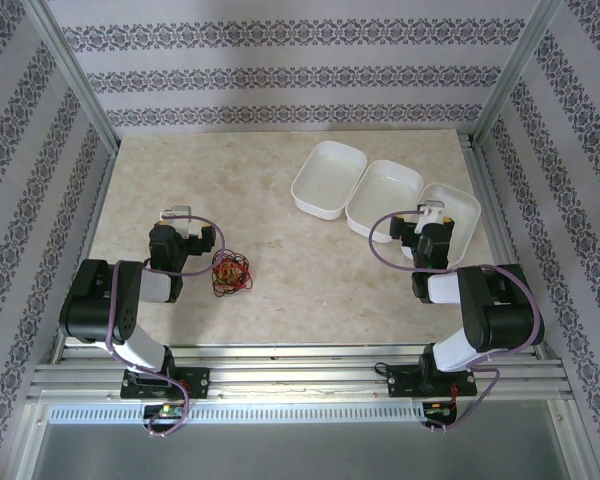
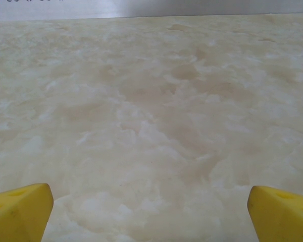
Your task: Untangle the cables
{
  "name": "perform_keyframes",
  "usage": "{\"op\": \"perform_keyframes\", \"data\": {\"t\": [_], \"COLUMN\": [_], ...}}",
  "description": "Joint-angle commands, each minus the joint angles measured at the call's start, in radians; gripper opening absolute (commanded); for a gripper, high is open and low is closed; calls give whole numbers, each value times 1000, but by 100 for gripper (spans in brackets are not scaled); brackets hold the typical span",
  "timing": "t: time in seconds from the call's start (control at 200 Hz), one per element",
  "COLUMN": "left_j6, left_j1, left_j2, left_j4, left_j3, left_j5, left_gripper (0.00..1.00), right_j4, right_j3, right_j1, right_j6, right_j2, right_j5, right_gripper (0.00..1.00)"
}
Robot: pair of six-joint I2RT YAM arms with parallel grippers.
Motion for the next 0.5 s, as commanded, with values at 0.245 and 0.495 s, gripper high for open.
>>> {"op": "perform_keyframes", "data": {"t": [0.245,0.495], "left_j6": [-22,-23], "left_j1": [7,6], "left_j2": [-13,-160], "left_j4": [138,90], "left_j3": [-62,-106], "left_j5": [-47,-67], "left_gripper": [99,99], "right_j4": [44,-25], "right_j3": [-27,-31], "right_j1": [7,11], "right_j6": [0,3], "right_j2": [-19,-109], "right_j5": [1,34], "right_gripper": [98,98]}}
